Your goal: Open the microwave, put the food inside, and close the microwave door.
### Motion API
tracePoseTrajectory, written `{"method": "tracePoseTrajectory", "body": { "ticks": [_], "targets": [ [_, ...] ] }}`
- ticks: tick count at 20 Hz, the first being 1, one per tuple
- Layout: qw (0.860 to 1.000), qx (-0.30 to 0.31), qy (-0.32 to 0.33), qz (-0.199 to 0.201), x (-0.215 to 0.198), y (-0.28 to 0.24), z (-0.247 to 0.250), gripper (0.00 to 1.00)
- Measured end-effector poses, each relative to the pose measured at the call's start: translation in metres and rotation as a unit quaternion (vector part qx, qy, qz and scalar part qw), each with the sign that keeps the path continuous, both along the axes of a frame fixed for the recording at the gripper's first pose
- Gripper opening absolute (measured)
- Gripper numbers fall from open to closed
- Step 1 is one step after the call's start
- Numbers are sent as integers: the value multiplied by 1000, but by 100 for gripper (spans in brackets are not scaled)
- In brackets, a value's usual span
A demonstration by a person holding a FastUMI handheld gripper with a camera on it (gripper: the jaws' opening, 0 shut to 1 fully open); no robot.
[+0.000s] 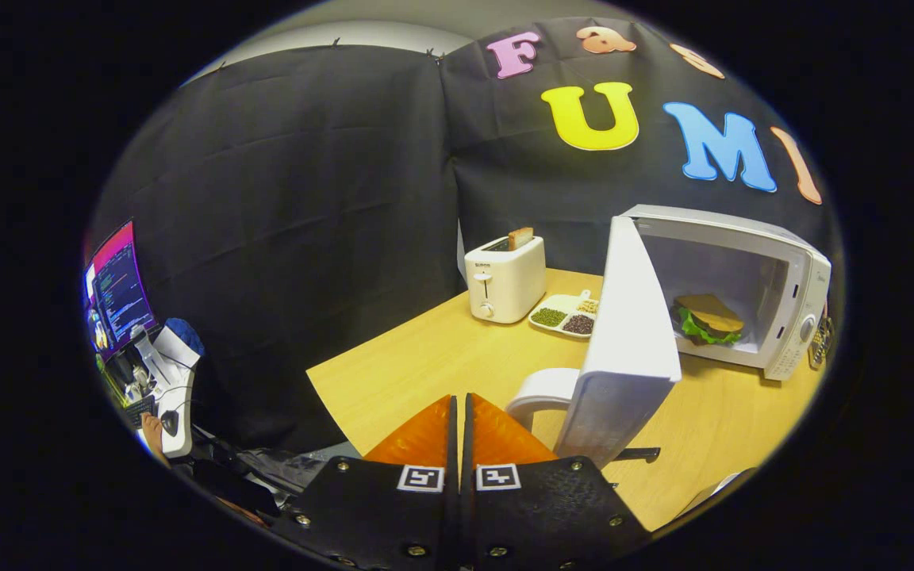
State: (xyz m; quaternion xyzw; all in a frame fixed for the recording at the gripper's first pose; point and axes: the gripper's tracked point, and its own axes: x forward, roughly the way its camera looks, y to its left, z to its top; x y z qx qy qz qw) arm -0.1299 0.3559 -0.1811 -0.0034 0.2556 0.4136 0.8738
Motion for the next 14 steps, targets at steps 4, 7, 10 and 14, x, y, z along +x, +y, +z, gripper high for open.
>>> {"method": "tracePoseTrajectory", "body": {
  "ticks": [4,7,10,14],
  "targets": [
    [1000,-7,4,-15,6,-24,0,1],
    [999,-12,7,-37,15,-49,-4,1],
    [997,-17,5,-69,31,-75,-2,1],
    [993,-28,5,-112,55,-112,-4,1]
  ]
}}
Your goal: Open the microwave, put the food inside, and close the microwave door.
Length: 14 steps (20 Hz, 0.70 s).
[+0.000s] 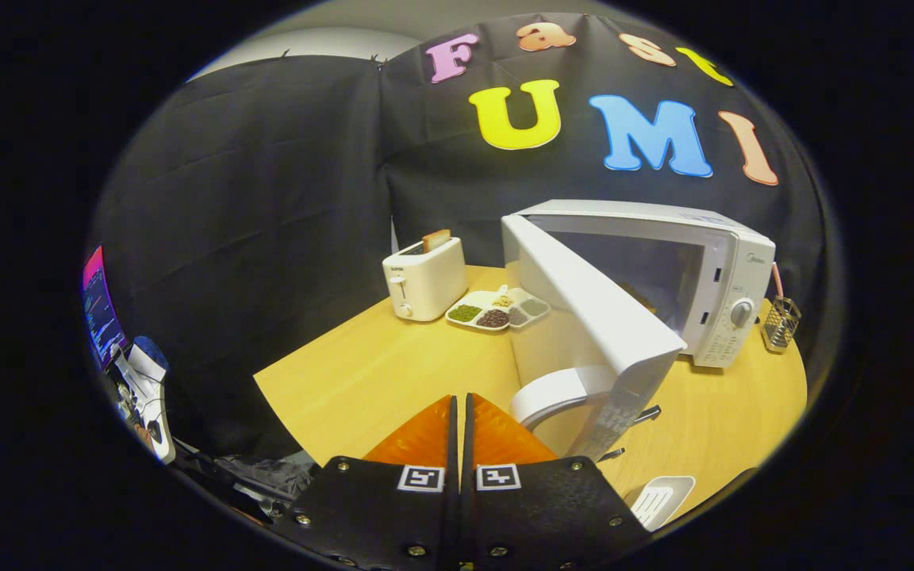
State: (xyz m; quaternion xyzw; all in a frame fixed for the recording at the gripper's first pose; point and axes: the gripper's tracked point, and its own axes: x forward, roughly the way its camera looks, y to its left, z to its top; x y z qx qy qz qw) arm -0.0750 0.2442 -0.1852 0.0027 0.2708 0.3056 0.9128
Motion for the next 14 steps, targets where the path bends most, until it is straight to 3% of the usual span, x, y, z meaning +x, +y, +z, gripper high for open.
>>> {"method": "tracePoseTrajectory", "body": {
  "ticks": [14],
  "targets": [
    [993,-18,0,-120,98,-98,-4,1]
  ]
}}
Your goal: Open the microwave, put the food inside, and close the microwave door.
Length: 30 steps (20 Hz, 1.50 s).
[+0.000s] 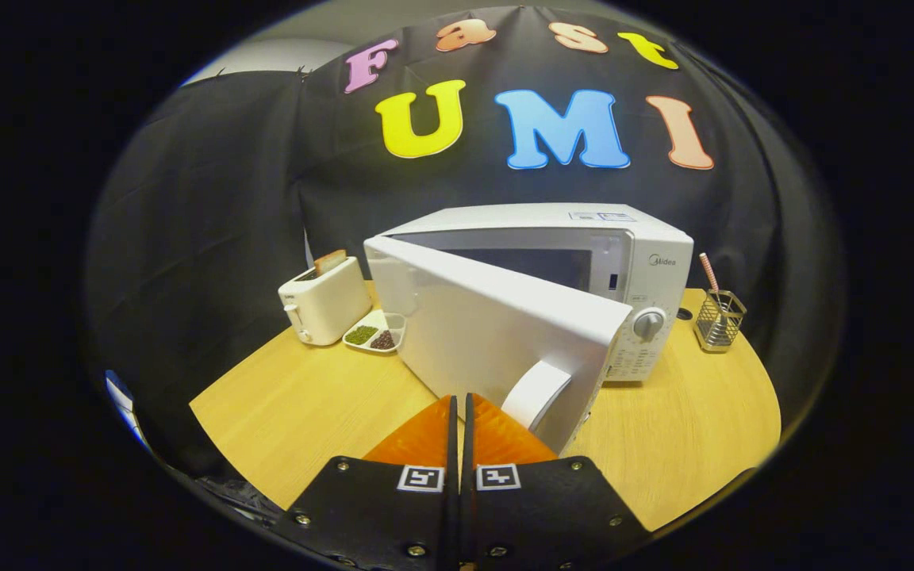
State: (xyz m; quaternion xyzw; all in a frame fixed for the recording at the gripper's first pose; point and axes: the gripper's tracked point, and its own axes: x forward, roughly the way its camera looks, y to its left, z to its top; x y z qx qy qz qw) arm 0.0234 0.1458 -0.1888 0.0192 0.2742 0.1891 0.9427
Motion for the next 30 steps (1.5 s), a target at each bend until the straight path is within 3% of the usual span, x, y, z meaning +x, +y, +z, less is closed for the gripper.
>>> {"method": "tracePoseTrajectory", "body": {
  "ticks": [12,22,27,30],
  "targets": [
    [997,-32,-2,-66,87,-48,-19,1],
    [993,-39,-28,-112,157,-52,-13,1],
    [987,-21,-16,-158,168,-53,-18,1],
    [988,-11,-16,-155,163,-51,-12,1]
  ]
}}
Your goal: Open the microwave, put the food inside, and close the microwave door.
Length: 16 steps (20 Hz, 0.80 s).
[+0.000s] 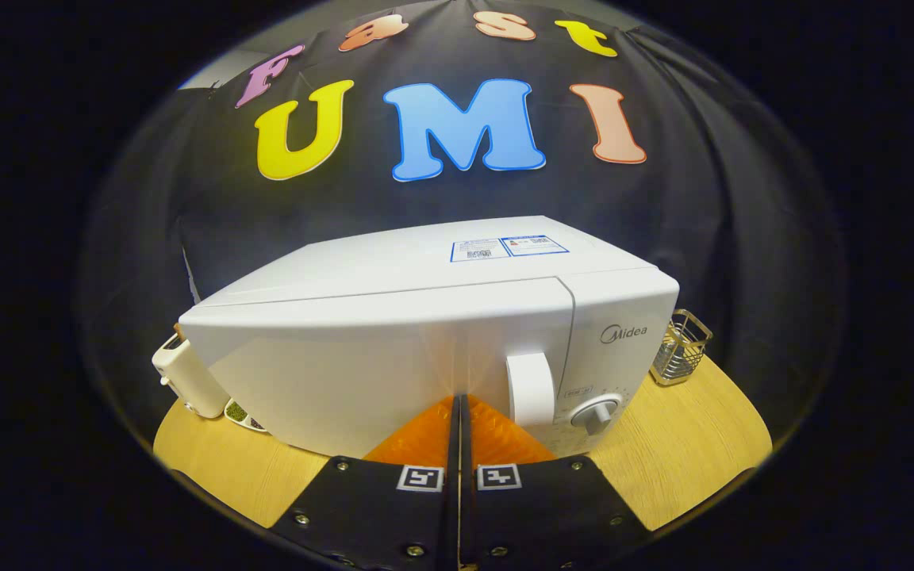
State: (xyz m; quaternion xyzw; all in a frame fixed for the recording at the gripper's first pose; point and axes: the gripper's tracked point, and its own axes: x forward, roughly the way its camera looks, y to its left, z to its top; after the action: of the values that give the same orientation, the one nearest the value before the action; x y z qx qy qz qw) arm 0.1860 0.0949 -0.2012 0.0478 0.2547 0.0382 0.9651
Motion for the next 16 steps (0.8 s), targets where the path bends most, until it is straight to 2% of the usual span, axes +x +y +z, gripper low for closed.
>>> {"method": "tracePoseTrajectory", "body": {
  "ticks": [3,10,14,16],
  "targets": [
    [1000,0,-18,0,-14,-3,20,2],
    [995,-43,-84,33,-84,1,75,1],
    [992,-48,-115,29,-132,3,106,7],
    [990,-50,-128,24,-153,4,119,28]
  ]
}}
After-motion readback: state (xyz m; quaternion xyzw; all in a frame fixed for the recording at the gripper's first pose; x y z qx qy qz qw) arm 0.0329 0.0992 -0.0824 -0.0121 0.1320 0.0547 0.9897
